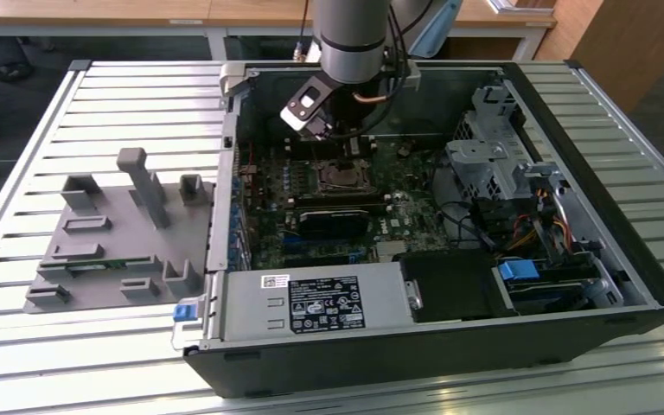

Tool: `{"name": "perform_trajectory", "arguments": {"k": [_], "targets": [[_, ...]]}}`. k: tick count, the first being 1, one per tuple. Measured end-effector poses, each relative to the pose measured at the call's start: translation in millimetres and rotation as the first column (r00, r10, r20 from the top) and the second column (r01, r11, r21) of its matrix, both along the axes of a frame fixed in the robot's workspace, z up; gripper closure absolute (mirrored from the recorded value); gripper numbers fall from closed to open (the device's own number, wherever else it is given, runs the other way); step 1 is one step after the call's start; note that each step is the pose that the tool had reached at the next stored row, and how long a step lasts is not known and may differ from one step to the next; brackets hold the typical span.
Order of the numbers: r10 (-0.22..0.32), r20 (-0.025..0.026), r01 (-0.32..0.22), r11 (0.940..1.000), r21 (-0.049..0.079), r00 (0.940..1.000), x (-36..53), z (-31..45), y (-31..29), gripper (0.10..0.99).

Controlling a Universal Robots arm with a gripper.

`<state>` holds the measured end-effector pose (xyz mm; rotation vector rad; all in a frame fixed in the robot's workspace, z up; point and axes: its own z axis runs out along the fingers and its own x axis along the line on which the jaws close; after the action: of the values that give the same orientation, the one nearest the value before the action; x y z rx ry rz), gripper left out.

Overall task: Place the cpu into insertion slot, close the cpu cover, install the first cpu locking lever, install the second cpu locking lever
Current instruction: 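Install the first cpu locking lever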

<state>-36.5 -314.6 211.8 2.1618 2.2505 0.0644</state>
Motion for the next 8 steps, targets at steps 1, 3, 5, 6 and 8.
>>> {"name": "perform_trajectory", "arguments": {"k": [1, 3, 5, 6, 8], "targets": [[0.000, 0.0002, 0.000, 1.0000, 0.000, 1.0000, 0.0, 0.4, 0.0, 0.980], [0.000, 0.0001, 0.000, 1.0000, 0.000, 1.0000, 0.0, 1.7, 0.0, 0.980], [0.000, 0.0002, 0.000, 1.0000, 0.000, 1.0000, 0.0, 3.9, 0.0, 0.980], [0.000, 0.0002, 0.000, 1.0000, 0.000, 1.0000, 0.0, 5.5, 0.0, 0.980], [0.000, 0.0002, 0.000, 1.0000, 0.000, 1.0000, 0.0, 9.0, 0.0, 0.980]]}}
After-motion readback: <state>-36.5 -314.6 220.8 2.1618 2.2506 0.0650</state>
